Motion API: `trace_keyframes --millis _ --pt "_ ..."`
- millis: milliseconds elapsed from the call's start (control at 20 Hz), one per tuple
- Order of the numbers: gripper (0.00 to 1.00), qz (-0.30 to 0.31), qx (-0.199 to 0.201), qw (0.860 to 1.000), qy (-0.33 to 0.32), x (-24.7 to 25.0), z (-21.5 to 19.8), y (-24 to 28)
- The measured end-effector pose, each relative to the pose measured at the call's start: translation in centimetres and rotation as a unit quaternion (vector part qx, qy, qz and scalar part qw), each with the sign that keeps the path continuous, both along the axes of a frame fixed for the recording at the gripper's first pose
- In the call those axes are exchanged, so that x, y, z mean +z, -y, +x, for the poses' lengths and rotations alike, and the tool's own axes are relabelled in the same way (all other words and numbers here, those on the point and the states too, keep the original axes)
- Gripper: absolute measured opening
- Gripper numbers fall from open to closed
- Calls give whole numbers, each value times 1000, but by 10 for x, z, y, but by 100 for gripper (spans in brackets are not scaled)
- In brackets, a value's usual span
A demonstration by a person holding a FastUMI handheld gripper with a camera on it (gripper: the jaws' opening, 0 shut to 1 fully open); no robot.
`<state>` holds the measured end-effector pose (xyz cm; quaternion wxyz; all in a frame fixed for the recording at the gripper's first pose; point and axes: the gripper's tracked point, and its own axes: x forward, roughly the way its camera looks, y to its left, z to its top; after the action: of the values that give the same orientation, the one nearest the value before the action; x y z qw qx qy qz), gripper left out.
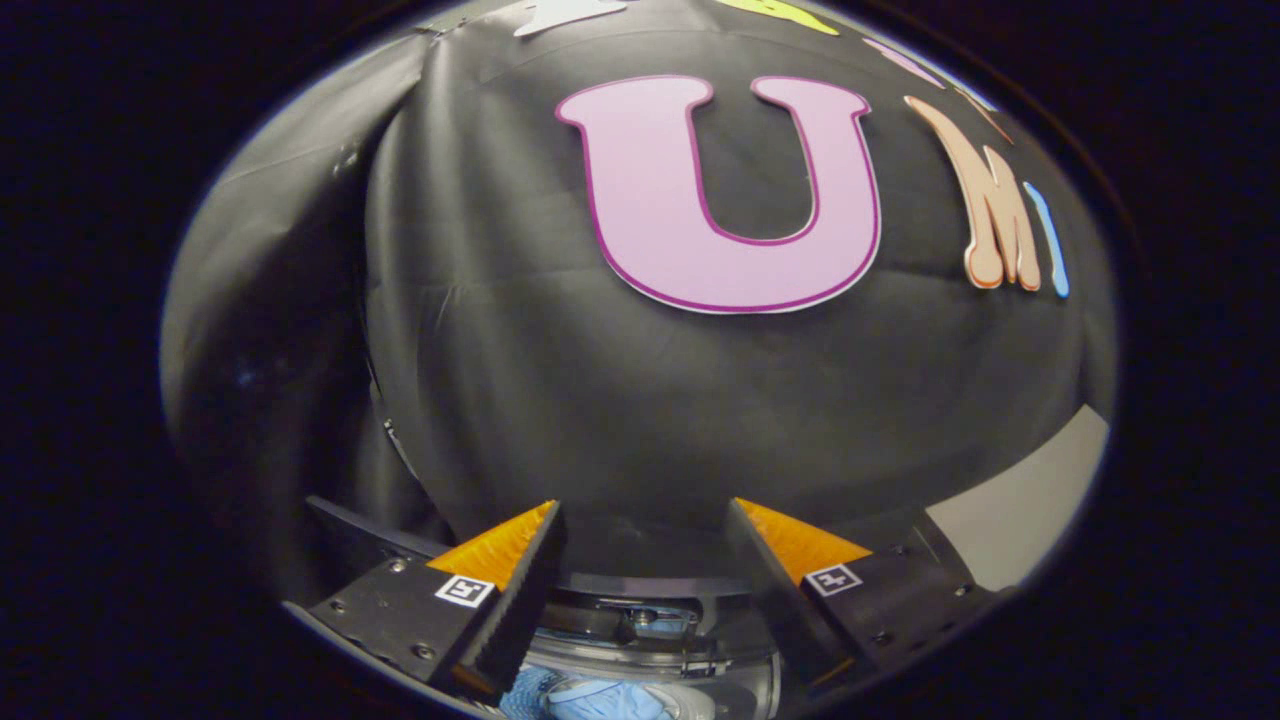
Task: Put the clothes into the washing machine and then close the washing machine lid.
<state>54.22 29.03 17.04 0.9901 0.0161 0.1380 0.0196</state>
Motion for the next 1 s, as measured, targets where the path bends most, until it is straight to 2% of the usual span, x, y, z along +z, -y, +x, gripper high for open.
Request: trace_keyframes --millis 1000 --pt "97 8 23 1000 10 8 8 2"
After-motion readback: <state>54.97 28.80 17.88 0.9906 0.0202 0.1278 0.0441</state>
